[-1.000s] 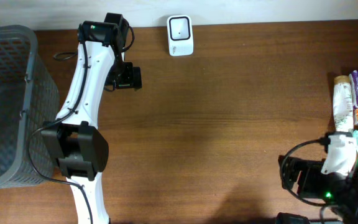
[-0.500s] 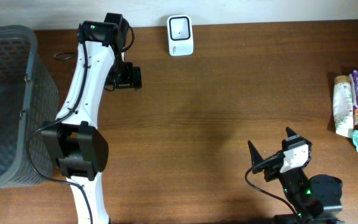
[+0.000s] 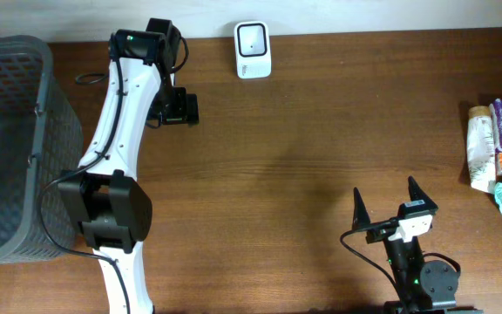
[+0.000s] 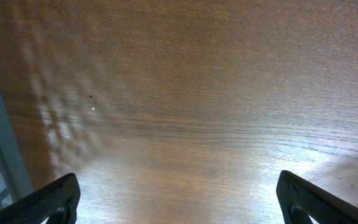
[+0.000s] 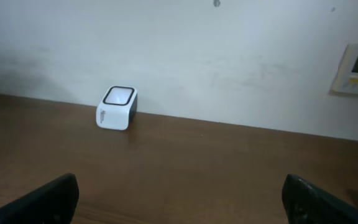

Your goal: Scan the item barcode

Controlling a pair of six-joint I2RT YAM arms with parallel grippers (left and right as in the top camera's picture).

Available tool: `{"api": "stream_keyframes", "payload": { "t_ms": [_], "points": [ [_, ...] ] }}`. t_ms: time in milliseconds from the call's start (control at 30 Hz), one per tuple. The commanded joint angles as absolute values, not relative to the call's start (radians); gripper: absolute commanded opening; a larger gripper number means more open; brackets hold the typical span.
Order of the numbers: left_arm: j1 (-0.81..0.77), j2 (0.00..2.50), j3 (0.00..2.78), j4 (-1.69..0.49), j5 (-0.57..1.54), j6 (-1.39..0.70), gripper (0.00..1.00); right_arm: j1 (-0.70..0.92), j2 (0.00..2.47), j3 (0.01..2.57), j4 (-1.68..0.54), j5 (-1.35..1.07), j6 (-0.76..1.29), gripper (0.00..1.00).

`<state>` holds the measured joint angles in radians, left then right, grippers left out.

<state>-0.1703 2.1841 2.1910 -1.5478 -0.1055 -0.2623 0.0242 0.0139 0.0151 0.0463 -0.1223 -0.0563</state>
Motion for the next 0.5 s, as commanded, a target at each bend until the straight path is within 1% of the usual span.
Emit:
{"api": "stream_keyframes", "payload": {
  "t_ms": [0,67,267,467],
  "points": [
    [-0.163,2.177,2.19,-1.548,-0.11,-0.276,0.99,0.031,0.003,0.006,0.011,-0.054,-0.006,0.99],
    [-0.165,2.177,2.19,-1.548,-0.11,-0.276,0.99,0.031,0.004,0.006,-0.084,0.013,0.101,0.99],
    [-0.162,2.177,2.19,-1.548,-0.11,-0.276,0.99,0.031,0.003,0.006,-0.081,0.017,0.102,0.99],
    [-0.163,2.177,2.19,-1.548,-0.11,-0.276,0.99,0.031,0.003,0.006,-0.083,0.019,0.06,0.99]
  ]
}}
